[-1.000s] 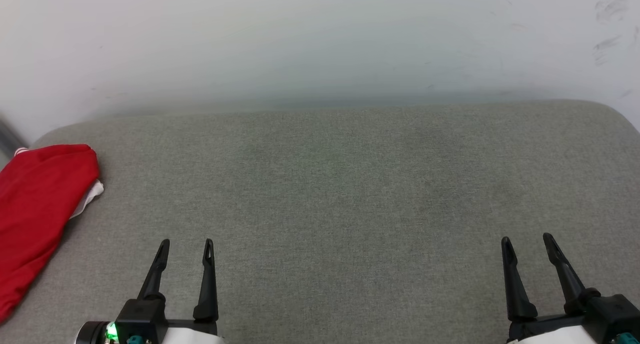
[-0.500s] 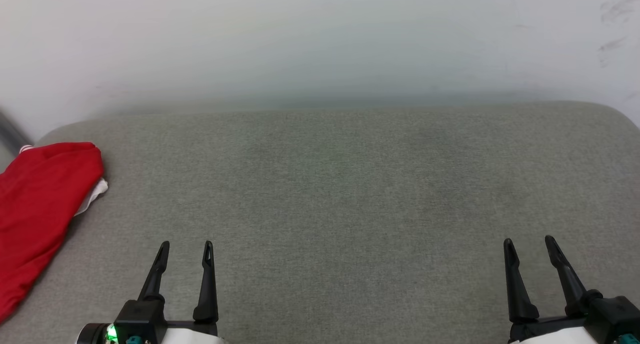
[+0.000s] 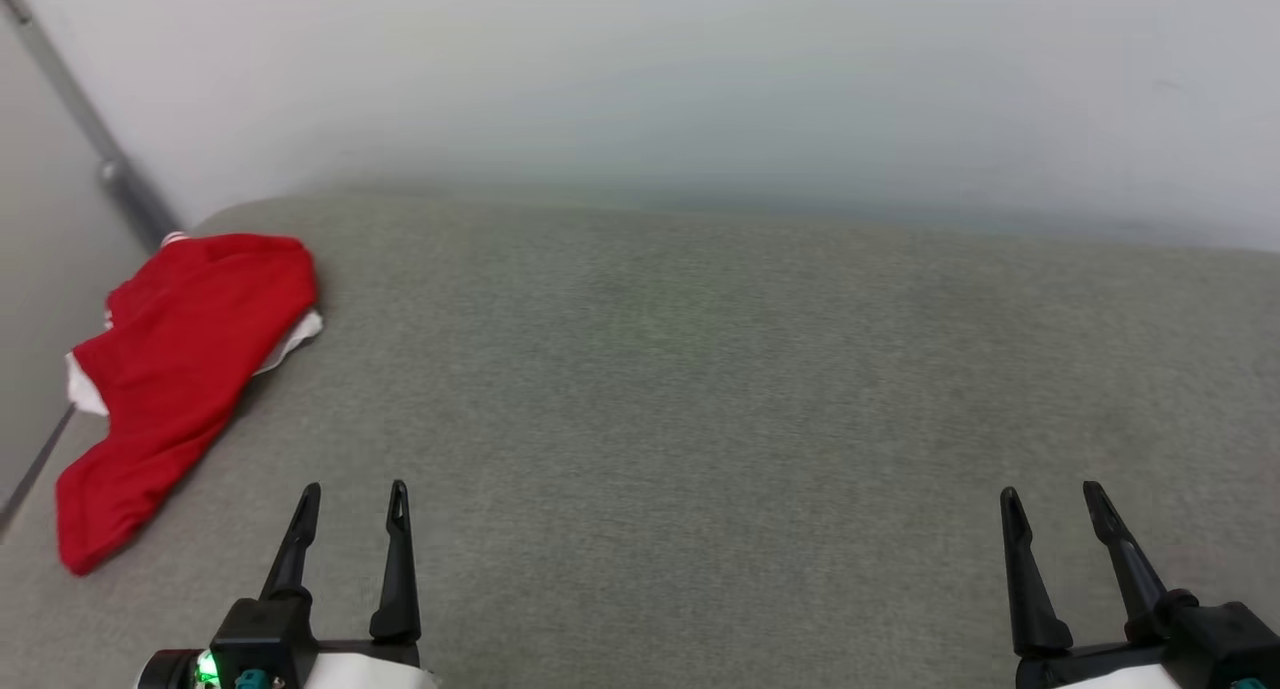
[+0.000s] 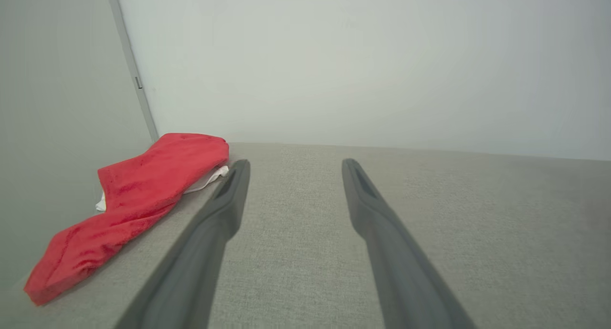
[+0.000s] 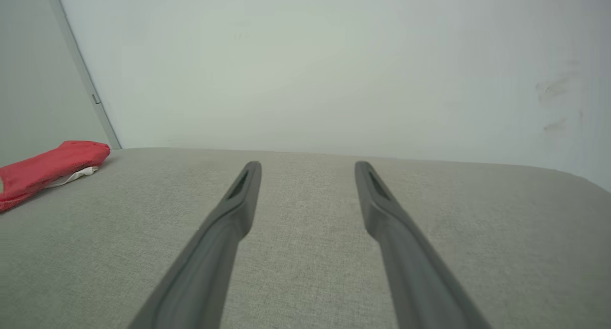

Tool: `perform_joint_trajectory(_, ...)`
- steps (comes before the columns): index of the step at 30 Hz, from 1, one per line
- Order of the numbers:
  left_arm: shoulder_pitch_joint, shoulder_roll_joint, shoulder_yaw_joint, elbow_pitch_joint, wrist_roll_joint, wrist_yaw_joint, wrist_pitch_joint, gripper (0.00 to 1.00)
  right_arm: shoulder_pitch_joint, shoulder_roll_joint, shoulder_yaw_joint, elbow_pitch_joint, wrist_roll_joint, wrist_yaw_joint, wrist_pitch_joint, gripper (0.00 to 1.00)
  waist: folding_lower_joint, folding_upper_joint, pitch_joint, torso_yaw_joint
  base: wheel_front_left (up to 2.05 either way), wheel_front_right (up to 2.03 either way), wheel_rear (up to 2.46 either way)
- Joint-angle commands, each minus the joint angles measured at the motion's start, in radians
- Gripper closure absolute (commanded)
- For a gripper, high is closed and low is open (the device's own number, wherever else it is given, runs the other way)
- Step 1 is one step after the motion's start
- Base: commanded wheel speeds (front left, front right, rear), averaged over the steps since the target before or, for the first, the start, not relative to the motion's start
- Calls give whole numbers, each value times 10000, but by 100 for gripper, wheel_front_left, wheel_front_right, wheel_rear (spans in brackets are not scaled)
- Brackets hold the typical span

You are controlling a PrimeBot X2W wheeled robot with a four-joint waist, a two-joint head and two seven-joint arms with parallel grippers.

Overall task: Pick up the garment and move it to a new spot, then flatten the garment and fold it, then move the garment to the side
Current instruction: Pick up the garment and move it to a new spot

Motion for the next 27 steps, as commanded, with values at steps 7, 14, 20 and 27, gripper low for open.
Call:
perform_joint_trajectory(7, -148, -7, 238, 162, 3, -23, -25, 0, 154, -9, 59, -53, -67, -1, -24, 0, -2, 0, -22, 1421, 0, 0, 0)
perform_joint_trajectory(14, -127, -7, 401, 261, -51, -20, -27, 0, 224, -9, 168, -85, -83, -3, -24, 0, -2, 0, -38, 2365, 0, 0, 0)
perform_joint_trajectory(20, -183, -8, 504, 285, -76, -10, -25, 0, 162, -9, 220, -115, -124, -3, -24, 0, -2, 0, 68, 2974, 0, 0, 0)
perform_joint_trajectory(27, -146, -8, 694, 348, -176, 42, -27, 0, 36, -9, 263, -86, -190, -3, -24, 0, -2, 0, 174, 3474, 0, 0, 0)
